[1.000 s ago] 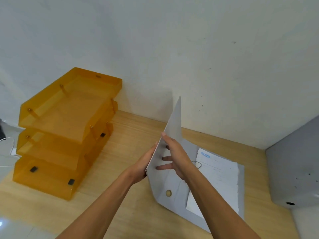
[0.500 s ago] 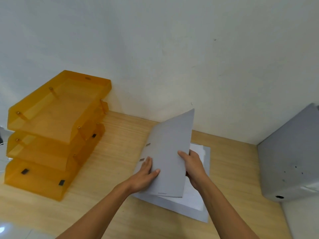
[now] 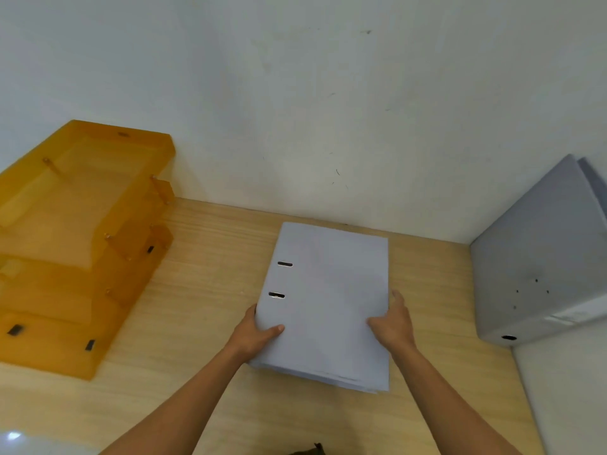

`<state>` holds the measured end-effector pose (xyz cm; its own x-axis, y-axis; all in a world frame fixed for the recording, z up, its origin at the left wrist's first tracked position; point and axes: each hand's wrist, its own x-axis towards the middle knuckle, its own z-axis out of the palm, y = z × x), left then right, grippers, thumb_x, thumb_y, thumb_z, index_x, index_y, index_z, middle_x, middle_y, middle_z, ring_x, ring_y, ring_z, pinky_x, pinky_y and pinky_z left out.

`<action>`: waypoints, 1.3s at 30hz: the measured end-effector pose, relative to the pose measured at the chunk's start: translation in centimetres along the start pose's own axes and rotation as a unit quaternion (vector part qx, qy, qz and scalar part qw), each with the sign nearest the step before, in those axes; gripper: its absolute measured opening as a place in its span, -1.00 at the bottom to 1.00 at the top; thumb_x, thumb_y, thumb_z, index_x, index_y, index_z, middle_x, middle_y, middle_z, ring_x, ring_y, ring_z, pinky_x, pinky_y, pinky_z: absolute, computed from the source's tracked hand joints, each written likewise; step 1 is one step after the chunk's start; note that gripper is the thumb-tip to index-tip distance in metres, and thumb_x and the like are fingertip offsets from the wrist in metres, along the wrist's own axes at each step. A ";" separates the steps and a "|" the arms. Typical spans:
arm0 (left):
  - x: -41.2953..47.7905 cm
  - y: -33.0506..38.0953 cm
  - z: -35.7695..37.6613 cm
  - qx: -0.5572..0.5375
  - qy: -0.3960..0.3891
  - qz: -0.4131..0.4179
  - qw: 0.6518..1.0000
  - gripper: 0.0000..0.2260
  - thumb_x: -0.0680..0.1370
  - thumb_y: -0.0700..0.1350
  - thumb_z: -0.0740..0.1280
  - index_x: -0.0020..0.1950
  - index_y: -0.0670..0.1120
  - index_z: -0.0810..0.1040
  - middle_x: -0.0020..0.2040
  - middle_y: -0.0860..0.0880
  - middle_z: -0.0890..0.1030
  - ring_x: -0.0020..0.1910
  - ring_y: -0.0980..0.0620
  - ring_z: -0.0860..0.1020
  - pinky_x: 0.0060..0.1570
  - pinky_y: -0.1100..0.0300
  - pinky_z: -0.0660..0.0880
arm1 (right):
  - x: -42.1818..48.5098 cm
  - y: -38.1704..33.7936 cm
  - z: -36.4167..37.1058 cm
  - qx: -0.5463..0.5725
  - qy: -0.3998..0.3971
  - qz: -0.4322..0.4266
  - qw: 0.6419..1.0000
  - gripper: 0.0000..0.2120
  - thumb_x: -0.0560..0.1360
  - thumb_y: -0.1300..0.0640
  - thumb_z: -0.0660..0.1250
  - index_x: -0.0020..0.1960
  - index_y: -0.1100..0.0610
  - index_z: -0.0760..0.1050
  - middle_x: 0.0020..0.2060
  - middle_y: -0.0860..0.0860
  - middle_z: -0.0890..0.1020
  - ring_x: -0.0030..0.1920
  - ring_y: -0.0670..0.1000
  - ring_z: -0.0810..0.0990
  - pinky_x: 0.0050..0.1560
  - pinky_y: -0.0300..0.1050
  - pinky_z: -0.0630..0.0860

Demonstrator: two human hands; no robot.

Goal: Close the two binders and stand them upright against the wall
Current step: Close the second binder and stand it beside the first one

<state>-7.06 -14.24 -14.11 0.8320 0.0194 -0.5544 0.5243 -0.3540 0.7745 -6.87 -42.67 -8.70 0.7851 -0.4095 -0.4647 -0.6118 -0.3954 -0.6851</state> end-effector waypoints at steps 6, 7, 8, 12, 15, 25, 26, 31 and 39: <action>0.3 0.5 0.2 0.033 -0.025 0.001 0.999 -0.23 0.46 -0.13 0.54 0.58 -0.06 0.23 0.42 -0.10 0.50 0.28 -0.09 0.53 0.27 0.08 0.46 | 0.4 -0.7 4.2 -0.178 -0.124 -0.063 0.974 -0.14 0.50 0.12 0.38 0.65 0.05 -0.03 0.65 0.08 -0.09 0.62 0.18 0.01 0.55 0.09 0.17; 0.6 0.8 -0.1 0.035 -0.030 0.003 0.999 -0.26 0.48 -0.12 0.53 0.58 -0.06 0.24 0.42 -0.09 0.51 0.31 -0.11 0.54 0.31 0.04 0.46 | 0.4 -1.1 5.0 -0.182 -0.142 -0.075 0.970 -0.16 0.51 0.10 0.37 0.65 0.03 -0.03 0.65 0.06 -0.12 0.63 0.18 -0.03 0.56 0.12 0.15; 0.8 1.3 -0.2 0.032 -0.034 0.008 0.999 -0.31 0.50 -0.11 0.50 0.57 -0.06 0.27 0.41 -0.08 0.52 0.32 -0.12 0.54 0.34 0.00 0.46 | 0.4 -1.7 5.6 -0.190 -0.160 -0.084 0.965 -0.16 0.51 0.08 0.37 0.64 -0.01 -0.03 0.65 0.04 -0.14 0.63 0.20 -0.08 0.56 0.17 0.12; 1.9 2.6 -0.1 0.012 -0.020 0.005 1.000 -0.42 0.55 -0.14 0.44 0.53 -0.10 0.33 0.40 -0.13 0.55 0.31 -0.13 0.57 0.33 -0.09 0.47 | 0.4 -2.5 8.0 -0.236 -0.215 -0.086 0.944 -0.16 0.52 -0.06 0.37 0.63 -0.15 -0.06 0.64 -0.03 -0.21 0.61 0.27 -0.25 0.54 0.35 0.03; 2.2 2.5 0.3 0.015 -0.020 0.001 1.000 -0.35 0.53 -0.20 0.47 0.56 -0.11 0.28 0.41 -0.13 0.53 0.32 -0.14 0.55 0.34 -0.07 0.47 | 0.3 -1.4 8.7 -0.247 -0.216 -0.082 0.941 -0.17 0.53 -0.05 0.37 0.63 -0.15 -0.06 0.64 0.01 -0.23 0.60 0.29 -0.25 0.57 0.28 0.01; 3.2 3.0 0.0 -0.117 -0.031 -0.116 0.986 -0.55 0.48 0.08 0.48 0.29 -0.13 0.59 0.15 -0.14 0.73 -0.03 -0.04 0.73 -0.04 0.11 0.64 | 0.2 -0.9 9.0 -0.165 -0.218 -0.048 0.961 -0.18 0.51 -0.19 0.36 0.63 -0.08 0.04 0.65 0.05 -0.11 0.62 0.27 -0.17 0.59 0.17 -0.03; 2.9 3.3 -0.2 -0.146 -0.043 -0.142 0.978 -0.61 0.51 0.19 0.40 0.13 -0.08 0.67 0.04 -0.12 0.77 -0.15 0.00 0.75 -0.15 0.15 0.61 | 0.1 -1.1 8.8 -0.150 -0.217 -0.040 0.964 -0.19 0.51 -0.20 0.34 0.63 -0.06 0.05 0.65 0.05 -0.10 0.62 0.26 -0.17 0.59 0.17 -0.03; 3.1 2.8 -0.2 -0.218 -0.068 -0.172 0.958 -0.42 0.52 0.37 0.19 0.18 -0.06 0.67 -0.05 -0.10 0.73 -0.12 -0.06 0.63 -0.10 0.09 0.50 | -0.5 -2.6 7.8 -0.085 -0.213 -0.013 0.973 -0.23 0.56 -0.24 0.23 0.64 -0.02 0.01 0.65 0.06 -0.09 0.63 0.22 -0.14 0.59 0.20 0.00; 1.7 7.5 1.4 -0.337 -0.285 -0.087 0.893 -0.47 0.53 0.26 0.37 0.38 -0.03 0.59 0.37 -0.21 0.59 0.36 -0.22 0.56 0.31 -0.16 0.51 | -2.4 -7.1 5.0 0.023 -0.145 -0.040 0.988 -0.18 0.52 -0.42 0.04 0.64 0.00 0.02 0.63 -0.02 0.14 0.60 0.08 0.15 0.56 0.16 0.13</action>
<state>-1.97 -18.16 -9.69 0.6008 -0.5283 -0.5999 0.7864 0.2559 0.5622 -3.97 -34.73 -5.57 0.8296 -0.1235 -0.5445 -0.5467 -0.3773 -0.7475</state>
